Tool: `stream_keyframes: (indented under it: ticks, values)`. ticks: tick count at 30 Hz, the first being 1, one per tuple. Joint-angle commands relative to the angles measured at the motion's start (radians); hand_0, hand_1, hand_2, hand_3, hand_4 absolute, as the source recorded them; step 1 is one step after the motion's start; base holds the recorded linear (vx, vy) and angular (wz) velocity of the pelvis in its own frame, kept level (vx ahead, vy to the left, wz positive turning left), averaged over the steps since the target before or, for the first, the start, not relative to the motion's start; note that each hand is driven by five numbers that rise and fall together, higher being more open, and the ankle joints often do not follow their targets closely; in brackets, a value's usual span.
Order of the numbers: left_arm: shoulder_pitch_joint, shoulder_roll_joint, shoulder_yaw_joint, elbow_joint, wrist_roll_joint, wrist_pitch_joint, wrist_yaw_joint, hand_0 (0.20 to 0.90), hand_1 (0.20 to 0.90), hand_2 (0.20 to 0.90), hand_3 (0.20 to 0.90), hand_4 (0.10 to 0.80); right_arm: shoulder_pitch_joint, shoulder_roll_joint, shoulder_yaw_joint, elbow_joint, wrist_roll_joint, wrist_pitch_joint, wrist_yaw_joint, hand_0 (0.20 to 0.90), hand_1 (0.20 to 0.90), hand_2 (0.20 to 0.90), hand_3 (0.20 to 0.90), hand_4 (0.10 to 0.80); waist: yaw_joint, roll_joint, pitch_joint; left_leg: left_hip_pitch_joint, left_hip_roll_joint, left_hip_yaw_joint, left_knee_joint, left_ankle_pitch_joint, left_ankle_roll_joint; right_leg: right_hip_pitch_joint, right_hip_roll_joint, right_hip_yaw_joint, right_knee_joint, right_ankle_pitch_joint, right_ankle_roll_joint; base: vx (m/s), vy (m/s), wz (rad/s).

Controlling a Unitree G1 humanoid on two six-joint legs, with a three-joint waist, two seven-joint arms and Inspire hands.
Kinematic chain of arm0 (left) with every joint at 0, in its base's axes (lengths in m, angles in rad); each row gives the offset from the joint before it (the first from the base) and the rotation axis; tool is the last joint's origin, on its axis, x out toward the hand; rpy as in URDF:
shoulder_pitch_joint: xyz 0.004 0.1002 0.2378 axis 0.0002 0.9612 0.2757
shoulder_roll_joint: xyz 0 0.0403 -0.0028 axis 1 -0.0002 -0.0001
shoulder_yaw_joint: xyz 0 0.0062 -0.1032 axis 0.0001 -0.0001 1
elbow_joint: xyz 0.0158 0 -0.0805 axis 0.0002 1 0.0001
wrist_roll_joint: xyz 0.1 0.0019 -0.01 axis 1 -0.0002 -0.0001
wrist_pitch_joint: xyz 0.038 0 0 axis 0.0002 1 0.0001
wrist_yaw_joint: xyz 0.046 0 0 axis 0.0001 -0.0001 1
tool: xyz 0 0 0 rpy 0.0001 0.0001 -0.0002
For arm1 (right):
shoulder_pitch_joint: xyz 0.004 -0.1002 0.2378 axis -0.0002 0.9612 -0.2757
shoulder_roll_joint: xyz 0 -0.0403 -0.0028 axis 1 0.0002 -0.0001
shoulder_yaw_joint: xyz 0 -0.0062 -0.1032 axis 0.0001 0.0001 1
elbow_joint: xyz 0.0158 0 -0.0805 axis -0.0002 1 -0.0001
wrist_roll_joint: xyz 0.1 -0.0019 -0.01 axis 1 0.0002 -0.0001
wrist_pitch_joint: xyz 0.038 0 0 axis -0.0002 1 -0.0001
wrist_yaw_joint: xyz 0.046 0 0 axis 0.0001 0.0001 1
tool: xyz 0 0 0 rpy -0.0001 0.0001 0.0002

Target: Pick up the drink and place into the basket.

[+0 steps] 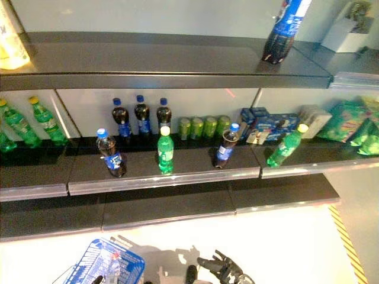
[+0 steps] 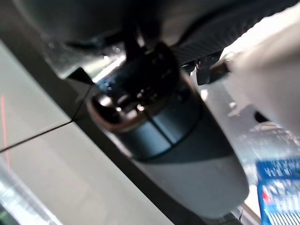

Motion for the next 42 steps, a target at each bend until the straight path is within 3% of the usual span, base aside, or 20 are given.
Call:
stream_keyframes:
  ticks: [1,5,6,8,10,13,16,18,19,22,24,26,28,30,32,33,35,36,38,42]
  values:
    - [-0.010,0.025,0.002,-0.043,0.018,-0.084,-0.011,0.300,0.300,0.300,0.200,0.100,-0.059,-0.005,0.034,-0.072,-0.049,-0.049,-0.009,0.900,0.900,0.900,0.900,0.800,0.007,0.026,-0.021,-0.013,-0.072,-0.087,0.054,-0.009,0.000,0.075,0.061,-0.011,0.082,-0.075,0.020,0.037,0.108,-0.06]
    - [-0.016,0.057,-0.028,-0.048,0.043,-0.061,0.013,0.300,0.300,0.300,0.200,0.100,-0.058,0.013,0.079,-0.174,-0.032,-0.024,-0.056,0.900,0.900,0.900,0.900,0.800,-0.026,0.018,0.014,0.021,-0.056,-0.081,0.016,-0.001,0.017,-0.128,0.085,-0.003,0.462,-0.010,0.086,-0.014,0.039,-0.09]
    - [-0.023,0.061,-0.031,-0.062,0.033,-0.051,0.018,0.300,0.300,0.300,0.200,0.100,-0.056,0.007,0.093,-0.202,-0.031,-0.009,-0.063,0.900,0.900,0.900,0.900,0.800,-0.030,0.014,0.023,0.025,-0.050,-0.076,0.016,-0.002,0.015,-0.131,0.080,-0.004,0.458,-0.007,0.086,-0.014,-0.035,-0.05]
    - [-0.033,0.063,-0.046,-0.081,0.019,-0.044,0.031,0.300,0.300,0.300,0.200,0.100,-0.057,0.002,0.103,-0.209,-0.036,-0.006,-0.057,0.900,0.900,0.900,0.900,0.800,-0.025,0.010,0.029,0.028,-0.047,-0.075,0.013,-0.001,0.012,-0.104,0.052,-0.016,0.378,-0.006,0.080,0.034,-0.073,0.03]
    - [-0.043,0.050,-0.050,-0.094,0.023,-0.052,0.052,0.300,0.300,0.300,0.200,0.100,-0.070,0.006,0.106,-0.189,-0.049,-0.020,-0.038,0.900,0.900,0.900,0.900,0.800,-0.010,0.010,0.032,0.031,-0.044,-0.071,0.010,0.001,0.007,-0.064,-0.008,-0.036,0.242,0.010,0.084,0.102,-0.169,-0.13]
    - [-0.049,0.052,-0.040,-0.077,0.046,-0.061,0.070,0.300,0.300,0.300,0.200,0.100,-0.087,0.024,0.102,-0.151,-0.053,-0.036,-0.036,0.900,0.900,0.900,0.900,0.800,0.002,0.010,0.029,0.054,-0.033,-0.073,0.000,-0.019,0.000,-0.039,-0.088,0.005,0.057,0.089,0.110,0.183,-0.327,-0.18]
    - [-0.049,0.077,-0.034,-0.064,0.055,-0.060,0.082,0.300,0.300,0.300,0.200,0.100,-0.092,0.043,0.114,-0.136,-0.060,-0.052,-0.032,0.900,0.900,0.900,0.900,0.800,0.009,0.005,0.027,0.086,0.005,-0.074,0.003,-0.047,-0.015,-0.030,-0.166,0.030,-0.036,0.181,0.146,0.245,-0.456,-0.16]
    - [-0.050,0.091,-0.035,-0.077,0.050,-0.055,0.093,0.300,0.300,0.300,0.200,0.100,-0.094,0.045,0.124,-0.152,-0.056,-0.043,-0.034,0.900,0.900,0.900,0.900,0.800,0.014,0.005,0.028,0.103,0.043,-0.075,0.009,-0.060,-0.029,-0.020,-0.188,0.018,-0.040,0.175,0.154,0.219,-0.498,-0.13]
    - [-0.050,0.097,-0.032,-0.090,0.047,-0.052,0.109,0.300,0.300,0.300,0.200,0.100,-0.100,0.046,0.127,-0.164,-0.054,-0.026,-0.030,0.900,0.900,0.900,0.900,0.800,0.017,0.005,0.024,0.119,0.094,-0.069,0.010,-0.060,-0.053,-0.013,-0.194,-0.001,-0.017,0.133,0.160,0.276,-0.716,-0.17]
    - [-0.046,0.084,-0.026,-0.087,0.039,-0.080,0.117,0.300,0.300,0.300,0.200,0.100,-0.121,0.037,0.136,-0.167,-0.050,0.000,-0.016,0.900,0.900,0.900,0.900,0.800,0.021,0.000,0.012,0.109,0.194,-0.069,0.045,-0.035,-0.104,0.016,-0.145,-0.020,0.031,0.020,0.135,0.221,-0.602,0.20]
    - [-0.037,0.080,-0.016,-0.086,0.048,-0.080,0.118,0.300,0.300,0.300,0.200,0.100,-0.125,0.028,0.143,-0.177,-0.044,0.008,-0.011,0.900,0.900,0.900,0.900,0.800,0.022,-0.004,0.009,0.119,0.228,-0.060,0.066,-0.033,-0.116,0.013,-0.124,-0.030,0.055,0.001,0.113,0.203,-0.553,0.23]
    - [-0.016,0.069,-0.005,-0.078,0.071,-0.067,0.107,0.300,0.300,0.300,0.200,0.100,-0.110,0.002,0.159,-0.215,-0.037,0.013,-0.027,0.900,0.900,0.900,0.900,0.800,0.031,-0.014,0.015,0.028,0.280,-0.047,0.214,0.091,-0.129,0.057,-0.084,-0.058,0.036,-0.020,0.061,0.221,-0.705,0.12]
    - [0.000,0.059,-0.018,-0.086,0.068,-0.063,0.093,0.300,0.300,0.300,0.200,0.100,-0.090,-0.023,0.143,-0.247,-0.031,0.015,-0.021,0.900,0.900,0.900,0.900,0.800,0.027,-0.023,0.021,-0.056,0.288,-0.010,0.333,0.142,-0.110,0.087,-0.063,-0.081,0.020,-0.032,0.032,0.154,-0.500,0.00]
    - [0.008,0.050,-0.033,-0.091,0.048,-0.062,0.090,0.300,0.300,0.300,0.200,0.100,-0.084,-0.042,0.133,-0.250,-0.044,0.017,-0.012,0.900,0.900,0.900,0.900,0.800,0.035,-0.027,0.027,-0.113,0.212,-0.035,0.415,0.122,-0.079,0.100,-0.054,-0.089,0.012,-0.034,0.021,0.140,-0.245,0.03]
    - [0.024,0.029,-0.031,-0.096,0.041,-0.070,0.088,0.300,0.300,0.300,0.200,0.100,-0.094,-0.053,0.128,-0.234,-0.058,0.020,-0.003,0.900,0.900,0.900,0.900,0.800,0.052,-0.016,0.032,-0.150,0.075,-0.072,0.425,0.097,-0.048,0.104,-0.030,-0.073,0.009,-0.041,0.015,0.182,-0.142,-0.19]
    - [0.031,0.021,-0.026,-0.095,0.042,-0.074,0.084,0.300,0.300,0.300,0.200,0.100,-0.099,-0.054,0.125,-0.226,-0.067,0.017,-0.002,0.900,0.900,0.900,0.900,0.800,0.058,-0.006,0.039,-0.160,0.030,-0.070,0.399,0.103,-0.042,0.113,-0.009,-0.064,0.006,-0.045,0.011,0.206,-0.132,-0.51]
    - [0.034,0.016,-0.019,-0.091,0.035,-0.078,0.075,0.300,0.300,0.300,0.200,0.100,-0.104,-0.051,0.122,-0.216,-0.074,0.006,-0.002,0.900,0.900,0.900,0.900,0.800,0.067,0.007,0.048,-0.162,-0.013,-0.056,0.330,0.104,-0.040,0.127,0.018,-0.059,0.004,-0.054,0.009,0.252,-0.131,-0.28]
    - [0.039,0.013,-0.006,-0.081,0.038,-0.087,0.063,0.300,0.300,0.300,0.200,0.100,-0.106,-0.043,0.128,-0.216,-0.072,0.000,-0.014,0.900,0.900,0.900,0.900,0.800,0.084,0.028,0.050,-0.175,-0.072,-0.095,0.228,0.130,-0.044,0.137,0.057,-0.045,0.006,-0.062,0.010,0.330,-0.127,-0.23]
    - [0.042,0.014,-0.004,-0.071,0.028,-0.094,0.050,0.300,0.300,0.300,0.200,0.100,-0.104,-0.037,0.137,-0.225,-0.078,0.000,-0.026,0.900,0.900,0.900,0.900,0.800,0.096,0.039,0.055,-0.203,-0.103,-0.109,0.181,0.163,-0.053,0.153,0.081,-0.029,0.002,-0.070,0.006,0.243,-0.069,-0.49]
    - [0.034,0.026,0.002,-0.054,-0.013,-0.086,0.013,0.300,0.300,0.300,0.200,0.100,-0.078,-0.039,0.152,-0.274,-0.099,0.010,-0.031,0.900,0.900,0.900,0.900,0.800,0.105,0.045,0.052,-0.301,-0.127,-0.028,0.187,0.223,-0.079,0.178,0.115,-0.041,-0.003,-0.094,-0.009,0.201,-0.028,-0.48]
